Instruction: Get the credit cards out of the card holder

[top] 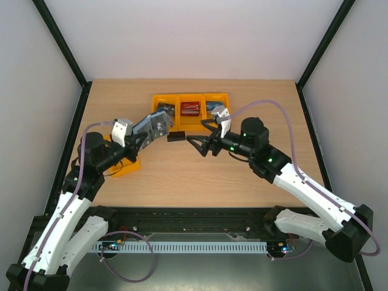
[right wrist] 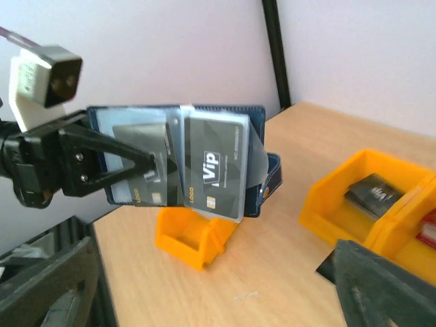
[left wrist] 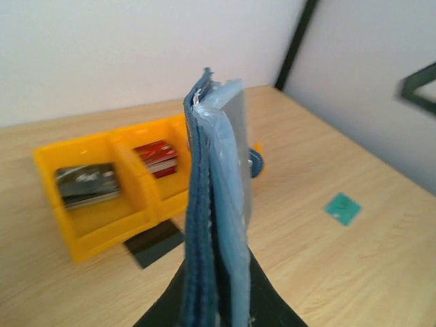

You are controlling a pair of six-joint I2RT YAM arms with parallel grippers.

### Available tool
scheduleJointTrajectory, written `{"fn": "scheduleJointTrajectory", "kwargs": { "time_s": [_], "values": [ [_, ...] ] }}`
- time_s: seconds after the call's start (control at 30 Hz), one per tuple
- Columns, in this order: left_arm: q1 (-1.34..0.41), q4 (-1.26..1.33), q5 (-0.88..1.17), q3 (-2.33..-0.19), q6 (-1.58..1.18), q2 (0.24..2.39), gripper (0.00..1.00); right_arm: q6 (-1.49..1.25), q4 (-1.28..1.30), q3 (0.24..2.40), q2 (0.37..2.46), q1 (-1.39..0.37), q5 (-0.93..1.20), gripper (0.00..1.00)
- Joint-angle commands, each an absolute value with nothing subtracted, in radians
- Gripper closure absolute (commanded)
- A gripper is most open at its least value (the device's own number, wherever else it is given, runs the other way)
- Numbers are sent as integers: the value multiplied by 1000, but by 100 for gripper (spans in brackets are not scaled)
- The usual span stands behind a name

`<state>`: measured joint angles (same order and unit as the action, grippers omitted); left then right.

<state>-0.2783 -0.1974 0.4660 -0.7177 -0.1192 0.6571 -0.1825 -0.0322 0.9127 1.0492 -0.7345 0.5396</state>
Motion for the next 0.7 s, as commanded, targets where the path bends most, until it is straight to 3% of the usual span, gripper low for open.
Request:
{"fn": "scheduleJointTrajectory", "kwargs": {
  "time_s": [0.0,0.2,0.43,0.67],
  "values": [
    [-274,-222,282,-706,-125,661,98,-250,-78,961,1039,-759,496,18],
    [-277,-90,595,-664,-256,662,98,-254,-105,1105,1253,-911,662,56],
    [-256,287,978,-591,-543,632,98,-311,-179,1097,1315,-866,787,65],
    [-251,485,1084,-513,-640,620,98,-357,-212,1032,1298,-825,866,75]
  ]
}}
